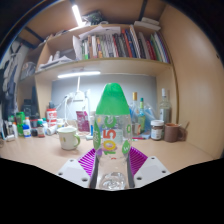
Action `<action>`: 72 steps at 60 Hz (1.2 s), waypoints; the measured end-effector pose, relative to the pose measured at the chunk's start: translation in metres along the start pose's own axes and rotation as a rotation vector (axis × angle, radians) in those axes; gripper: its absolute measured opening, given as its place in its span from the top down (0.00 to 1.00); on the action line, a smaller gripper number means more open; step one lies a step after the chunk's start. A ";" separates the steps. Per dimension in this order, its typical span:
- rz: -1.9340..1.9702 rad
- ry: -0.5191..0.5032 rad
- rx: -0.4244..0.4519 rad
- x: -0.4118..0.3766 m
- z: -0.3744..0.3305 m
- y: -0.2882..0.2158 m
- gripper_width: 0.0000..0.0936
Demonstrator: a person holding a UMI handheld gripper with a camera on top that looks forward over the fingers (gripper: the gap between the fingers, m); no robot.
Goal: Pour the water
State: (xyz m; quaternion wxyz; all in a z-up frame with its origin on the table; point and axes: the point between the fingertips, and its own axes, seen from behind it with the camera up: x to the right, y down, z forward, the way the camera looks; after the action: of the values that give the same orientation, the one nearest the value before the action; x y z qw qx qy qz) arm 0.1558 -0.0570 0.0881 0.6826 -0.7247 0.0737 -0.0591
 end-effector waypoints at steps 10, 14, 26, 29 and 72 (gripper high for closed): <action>0.043 -0.038 0.004 -0.007 0.000 0.000 0.63; 0.016 -0.038 -0.008 -0.007 0.000 0.002 0.64; -0.277 -0.024 0.047 -0.009 0.036 -0.055 0.64; -0.452 0.003 0.082 -0.012 0.054 -0.079 0.64; -2.406 0.177 0.320 -0.129 0.217 -0.138 0.63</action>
State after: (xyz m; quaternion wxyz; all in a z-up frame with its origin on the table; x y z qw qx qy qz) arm 0.0730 0.1880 0.2149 0.2661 -0.2310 -0.6072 -0.7122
